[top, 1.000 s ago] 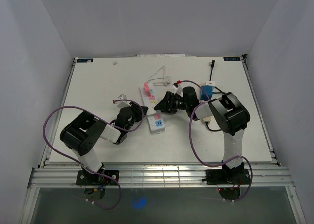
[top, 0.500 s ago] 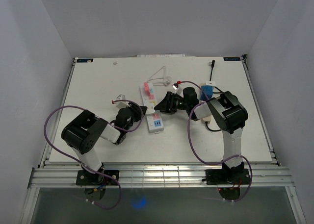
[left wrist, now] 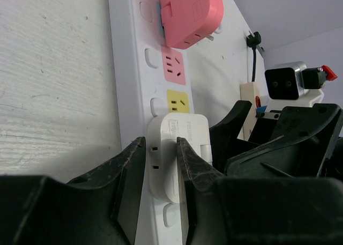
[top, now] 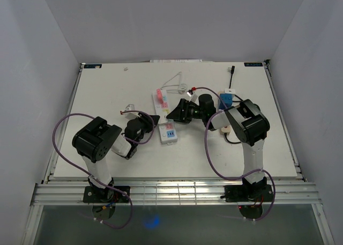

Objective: Insert the plug
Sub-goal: Insert the plug into the socket.

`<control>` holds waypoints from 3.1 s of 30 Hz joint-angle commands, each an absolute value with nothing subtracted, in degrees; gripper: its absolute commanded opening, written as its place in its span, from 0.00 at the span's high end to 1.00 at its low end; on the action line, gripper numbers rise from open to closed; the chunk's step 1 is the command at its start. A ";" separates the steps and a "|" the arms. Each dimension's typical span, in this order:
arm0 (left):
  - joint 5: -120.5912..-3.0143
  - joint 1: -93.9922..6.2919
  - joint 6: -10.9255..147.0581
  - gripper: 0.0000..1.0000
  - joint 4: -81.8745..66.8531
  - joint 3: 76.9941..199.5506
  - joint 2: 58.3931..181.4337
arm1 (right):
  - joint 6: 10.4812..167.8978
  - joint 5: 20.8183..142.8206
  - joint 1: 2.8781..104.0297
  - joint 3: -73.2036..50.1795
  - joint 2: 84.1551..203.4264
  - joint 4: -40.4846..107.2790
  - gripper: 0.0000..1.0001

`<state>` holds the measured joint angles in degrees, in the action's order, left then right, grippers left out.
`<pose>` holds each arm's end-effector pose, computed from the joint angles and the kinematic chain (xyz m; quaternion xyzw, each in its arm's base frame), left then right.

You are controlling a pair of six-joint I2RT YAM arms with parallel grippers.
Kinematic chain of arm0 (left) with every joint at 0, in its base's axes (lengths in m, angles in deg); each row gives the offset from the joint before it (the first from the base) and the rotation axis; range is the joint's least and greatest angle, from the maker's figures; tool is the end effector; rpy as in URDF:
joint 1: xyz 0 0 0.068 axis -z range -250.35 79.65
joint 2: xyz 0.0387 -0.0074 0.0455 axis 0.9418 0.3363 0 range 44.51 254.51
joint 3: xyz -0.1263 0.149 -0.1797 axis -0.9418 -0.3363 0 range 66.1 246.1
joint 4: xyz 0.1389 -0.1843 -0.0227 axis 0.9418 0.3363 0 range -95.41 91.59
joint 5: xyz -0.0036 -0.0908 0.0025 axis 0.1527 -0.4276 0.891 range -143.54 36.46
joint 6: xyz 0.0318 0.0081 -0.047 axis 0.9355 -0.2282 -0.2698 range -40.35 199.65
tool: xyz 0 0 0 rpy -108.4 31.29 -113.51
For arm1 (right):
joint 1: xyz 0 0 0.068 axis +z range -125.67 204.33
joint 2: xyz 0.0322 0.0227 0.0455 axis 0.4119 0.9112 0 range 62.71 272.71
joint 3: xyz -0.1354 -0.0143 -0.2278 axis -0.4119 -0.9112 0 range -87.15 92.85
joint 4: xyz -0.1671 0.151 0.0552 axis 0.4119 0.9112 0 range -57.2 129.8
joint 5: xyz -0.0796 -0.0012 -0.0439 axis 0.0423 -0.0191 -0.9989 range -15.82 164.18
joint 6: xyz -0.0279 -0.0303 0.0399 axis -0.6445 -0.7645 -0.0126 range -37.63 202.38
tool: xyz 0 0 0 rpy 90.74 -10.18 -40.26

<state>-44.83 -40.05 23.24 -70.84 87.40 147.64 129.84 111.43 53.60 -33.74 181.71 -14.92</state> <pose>0.2425 -0.1345 0.1284 -0.2246 0.7675 -0.3658 0.4761 0.3265 0.2113 0.1358 -0.0646 0.7862 0.5486 0.2771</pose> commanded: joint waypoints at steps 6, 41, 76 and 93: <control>-49.76 -39.76 26.65 0.60 -57.61 84.82 153.14 | 130.97 114.17 56.23 -31.86 183.82 -16.24 0.21; -51.96 -39.50 28.76 0.65 -59.90 86.67 156.83 | 120.27 104.34 60.98 -21.41 187.25 5.62 0.37; -51.96 -39.41 29.72 0.66 -57.09 88.34 157.71 | 112.96 93.42 65.37 -16.38 185.68 18.24 0.39; -53.45 -40.64 30.87 0.49 -50.32 90.97 150.86 | 119.29 108.10 56.67 -34.58 167.22 -7.10 0.08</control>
